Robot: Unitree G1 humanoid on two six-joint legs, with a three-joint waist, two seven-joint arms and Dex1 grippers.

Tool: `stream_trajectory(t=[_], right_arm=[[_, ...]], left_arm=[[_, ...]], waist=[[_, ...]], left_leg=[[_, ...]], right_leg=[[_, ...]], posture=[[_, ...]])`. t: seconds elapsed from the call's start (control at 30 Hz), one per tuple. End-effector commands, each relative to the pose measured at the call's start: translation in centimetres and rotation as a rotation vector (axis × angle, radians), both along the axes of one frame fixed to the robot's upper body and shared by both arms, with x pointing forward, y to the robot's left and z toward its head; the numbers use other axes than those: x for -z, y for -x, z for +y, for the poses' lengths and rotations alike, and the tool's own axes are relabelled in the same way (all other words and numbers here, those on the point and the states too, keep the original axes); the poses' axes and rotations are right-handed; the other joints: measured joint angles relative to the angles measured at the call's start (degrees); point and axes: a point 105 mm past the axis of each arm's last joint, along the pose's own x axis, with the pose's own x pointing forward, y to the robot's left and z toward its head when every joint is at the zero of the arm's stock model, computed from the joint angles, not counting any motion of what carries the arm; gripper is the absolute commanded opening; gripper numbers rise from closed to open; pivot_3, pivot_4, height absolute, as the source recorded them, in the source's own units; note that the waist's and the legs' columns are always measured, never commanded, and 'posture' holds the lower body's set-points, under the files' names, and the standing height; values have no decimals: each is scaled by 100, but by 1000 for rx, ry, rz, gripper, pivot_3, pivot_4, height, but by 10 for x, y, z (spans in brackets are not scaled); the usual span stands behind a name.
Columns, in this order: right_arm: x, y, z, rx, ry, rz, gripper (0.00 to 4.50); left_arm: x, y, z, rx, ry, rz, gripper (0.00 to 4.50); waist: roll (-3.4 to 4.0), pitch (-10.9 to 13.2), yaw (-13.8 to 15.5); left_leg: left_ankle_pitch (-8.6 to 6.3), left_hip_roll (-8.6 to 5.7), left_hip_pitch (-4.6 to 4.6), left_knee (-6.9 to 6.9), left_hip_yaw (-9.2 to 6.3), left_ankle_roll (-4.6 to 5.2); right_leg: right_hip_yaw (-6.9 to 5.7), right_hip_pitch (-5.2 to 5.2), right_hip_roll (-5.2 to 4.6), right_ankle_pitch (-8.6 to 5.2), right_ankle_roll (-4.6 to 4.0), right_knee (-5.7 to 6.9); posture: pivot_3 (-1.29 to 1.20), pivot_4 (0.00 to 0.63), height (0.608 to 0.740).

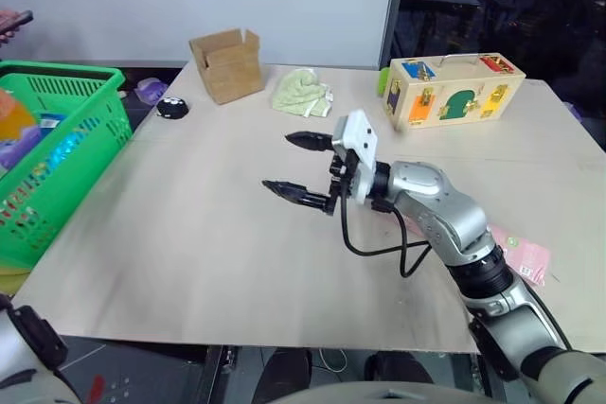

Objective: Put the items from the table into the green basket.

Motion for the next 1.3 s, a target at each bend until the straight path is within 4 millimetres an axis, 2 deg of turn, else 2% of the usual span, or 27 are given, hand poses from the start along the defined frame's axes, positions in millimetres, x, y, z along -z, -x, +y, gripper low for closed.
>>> stream_trajectory(t=[0.03,0.2,0.33,0.53,0.77,0.87,1.17,1.2,1.27,1.3], right_arm=[[-19,-1,6,-12,-29,-60,4500],[-27,4,12,-63,-16,-117,4500],[-33,7,14,-85,-28,-129,4500],[-37,7,15,-79,-38,-122,4500],[-52,9,17,-87,-92,-130,4500],[-56,12,18,-97,-113,-135,4500],[-53,14,19,-104,-111,-137,4500],[-52,14,19,-104,-111,-139,4500],[-51,14,19,-105,-108,-139,4500],[-51,14,19,-105,-106,-139,4500]], left_arm=[[-29,7,9,-12,-117,-29,2726],[-18,10,24,-72,-141,39,2726],[1,18,37,-145,-149,121,2726],[18,21,41,-159,-161,201,2726],[33,25,44,-168,-167,269,2726],[41,33,50,-202,-165,301,2726],[55,43,56,-232,-152,348,2726],[55,44,56,-227,-151,344,3727],[53,44,56,-229,-150,330,4472],[52,45,57,-236,-142,321,4472]], waist=[[-6,-4,59],[-11,-7,115],[-14,-9,76],[-19,-10,-5],[-19,-10,-124],[-19,-10,-170],[-16,-9,-217],[-16,-9,-217],[-16,-9,-215],[-16,-9,-215]], left_leg=[[4,2,0,0,-9,-7],[10,3,0,2,-22,-16],[10,4,-1,2,-21,-16],[10,9,-4,2,-28,-16],[11,10,-3,3,-29,-18],[11,10,-4,2,-29,-18],[11,10,1,2,-29,-18],[11,10,1,2,-29,-18],[11,10,0,2,-27,-18],[11,10,0,2,-27,-18]], right_leg=[[-6,0,5,0,-1,2],[-13,0,11,1,-2,8],[-12,-3,12,1,-3,17],[-18,-9,15,0,-6,29],[-18,-10,15,0,-6,32],[-18,-10,15,0,-7,32],[-17,-10,15,1,-7,38],[-17,-10,15,1,-7,37],[-16,-10,14,1,-7,36],[-16,-9,14,1,-7,36]], posture=[[202,0,740],[162,0,740],[128,0,740],[119,0,740],[110,0,740],[110,0,740],[89,0,740],[89,0,740],[89,0,740],[89,0,740]])
